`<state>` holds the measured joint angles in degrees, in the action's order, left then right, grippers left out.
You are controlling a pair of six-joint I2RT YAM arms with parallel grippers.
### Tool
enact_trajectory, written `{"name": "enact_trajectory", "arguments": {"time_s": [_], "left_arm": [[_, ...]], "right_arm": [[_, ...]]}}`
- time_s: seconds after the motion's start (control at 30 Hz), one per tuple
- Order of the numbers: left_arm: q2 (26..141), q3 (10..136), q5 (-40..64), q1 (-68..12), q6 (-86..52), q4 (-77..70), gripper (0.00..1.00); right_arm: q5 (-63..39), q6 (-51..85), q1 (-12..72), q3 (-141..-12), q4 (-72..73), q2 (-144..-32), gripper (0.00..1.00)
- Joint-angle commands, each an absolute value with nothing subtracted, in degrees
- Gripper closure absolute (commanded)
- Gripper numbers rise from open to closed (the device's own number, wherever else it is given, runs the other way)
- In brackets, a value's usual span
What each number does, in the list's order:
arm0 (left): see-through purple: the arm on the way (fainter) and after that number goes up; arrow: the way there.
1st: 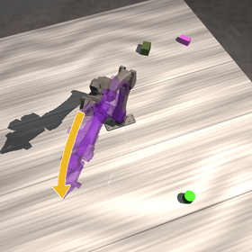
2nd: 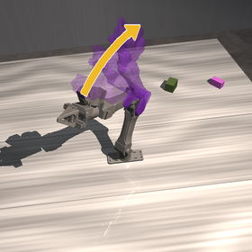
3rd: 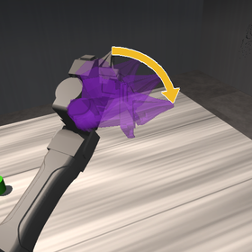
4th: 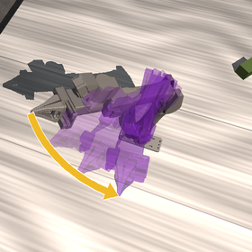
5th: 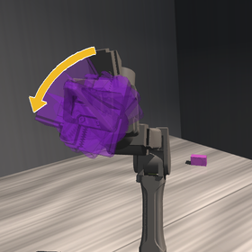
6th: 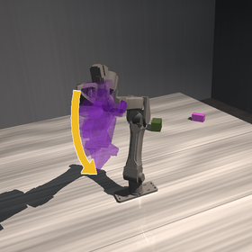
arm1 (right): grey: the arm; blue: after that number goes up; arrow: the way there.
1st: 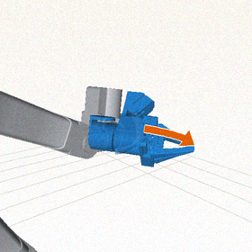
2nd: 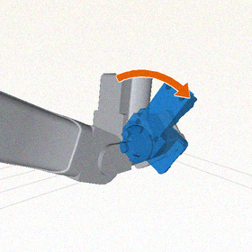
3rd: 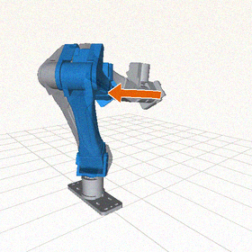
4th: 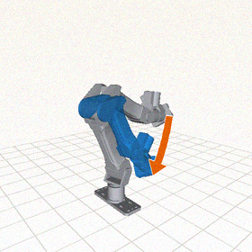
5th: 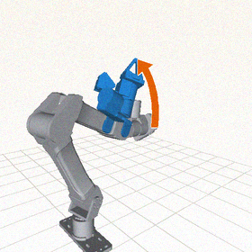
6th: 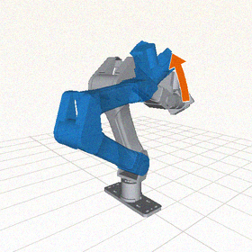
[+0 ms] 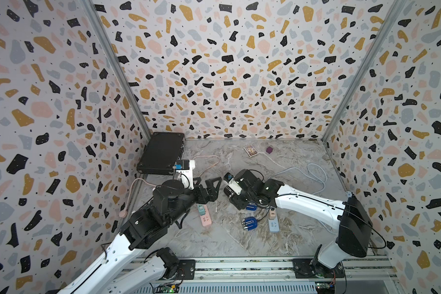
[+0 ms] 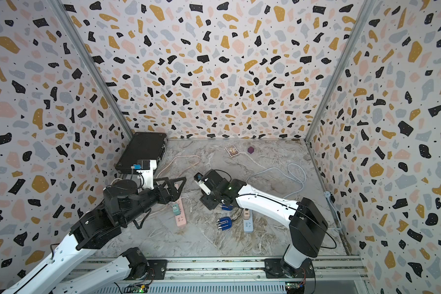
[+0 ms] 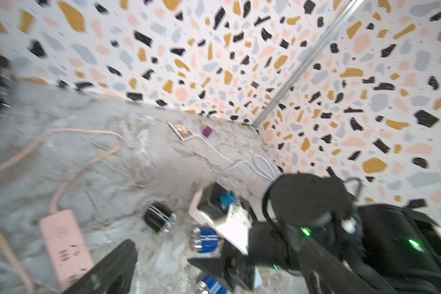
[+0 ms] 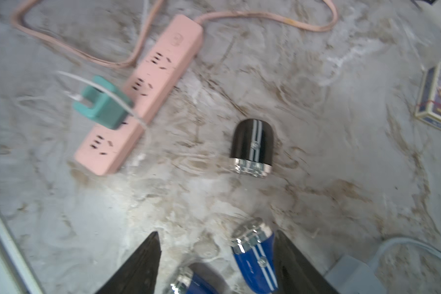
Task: Unplug the electric shaver
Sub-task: Move the socket to the center of the board.
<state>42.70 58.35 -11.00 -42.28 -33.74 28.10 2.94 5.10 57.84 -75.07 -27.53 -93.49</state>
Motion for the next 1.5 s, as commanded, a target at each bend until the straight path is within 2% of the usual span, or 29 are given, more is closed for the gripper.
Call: {"name": "enact_trajectory", "arguments": {"time_s": [0.0, 0.13, 0.27, 0.37, 0.57, 1.07, 1.2, 1.47], "left_arm": [[44.27, 59.41, -18.99, -37.69, -25.68, 35.19, 0.0], [45.44, 57.51, -8.75, -25.78, -25.64, 33.22, 0.0], [45.49, 54.22, 4.3, -12.99, -28.09, 29.12, 0.01], [47.09, 54.17, 8.99, -8.73, -28.29, 28.78, 0.01], [49.74, 54.76, 15.46, -5.3, -28.53, 28.33, 0.03], [48.2, 55.9, 16.1, -1.52, -26.5, 31.57, 0.02], [48.25, 55.72, 16.07, -1.27, -26.46, 31.64, 0.02], [47.81, 55.55, 15.56, -1.06, -26.17, 31.9, 0.02]], "right_arm": [[5.82, 10.58, 62.23, -81.04, -33.53, -95.38, 0.3], [10.24, 13.68, 67.41, -88.01, -37.04, -99.3, 0.32], [10.33, 15.96, 70.15, -93.52, -38.87, -104.31, 0.31], [9.93, 17.29, 70.99, -97.18, -41.11, -108.3, 0.31], [7.48, 19.51, 71.63, -101.8, -42.61, -115.04, 0.31], [5.98, 20.93, 71.68, -115.53, -43.58, -127.8, 0.32], [6.49, 20.0, 71.63, -120.25, -47.16, -130.61, 0.36], [8.22, 19.76, 71.13, -119.04, -48.21, -131.99, 0.47]]}}
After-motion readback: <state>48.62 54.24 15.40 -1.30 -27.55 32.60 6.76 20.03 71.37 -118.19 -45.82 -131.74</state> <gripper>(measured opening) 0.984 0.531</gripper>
